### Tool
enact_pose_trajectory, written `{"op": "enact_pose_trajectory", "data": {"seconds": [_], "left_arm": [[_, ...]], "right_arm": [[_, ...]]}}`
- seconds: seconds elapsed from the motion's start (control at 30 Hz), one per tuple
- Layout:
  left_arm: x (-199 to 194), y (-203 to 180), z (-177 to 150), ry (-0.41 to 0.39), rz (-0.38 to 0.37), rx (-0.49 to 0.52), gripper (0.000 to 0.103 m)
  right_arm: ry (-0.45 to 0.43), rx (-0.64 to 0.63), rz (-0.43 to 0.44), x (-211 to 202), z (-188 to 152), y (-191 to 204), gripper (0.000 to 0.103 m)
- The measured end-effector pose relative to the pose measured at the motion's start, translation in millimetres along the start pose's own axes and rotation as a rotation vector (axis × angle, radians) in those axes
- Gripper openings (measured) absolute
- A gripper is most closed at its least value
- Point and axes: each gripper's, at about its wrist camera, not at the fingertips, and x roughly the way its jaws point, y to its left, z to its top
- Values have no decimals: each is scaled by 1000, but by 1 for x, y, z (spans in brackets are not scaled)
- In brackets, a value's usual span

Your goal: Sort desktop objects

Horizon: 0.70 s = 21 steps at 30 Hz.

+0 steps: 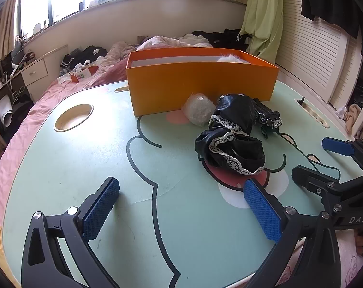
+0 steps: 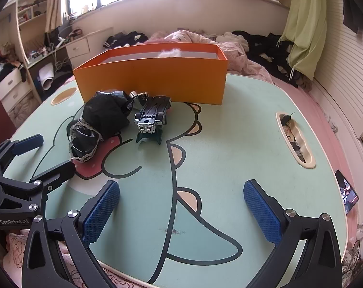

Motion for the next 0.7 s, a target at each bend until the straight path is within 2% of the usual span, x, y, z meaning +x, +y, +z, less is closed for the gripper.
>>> {"op": "enact_pose_trajectory", "data": {"seconds": [0.7], "left_arm": [[2,-1,1,-3,-4,3,103]], "right_arm": [[-1,1,0,0,-1,0,103]]}}
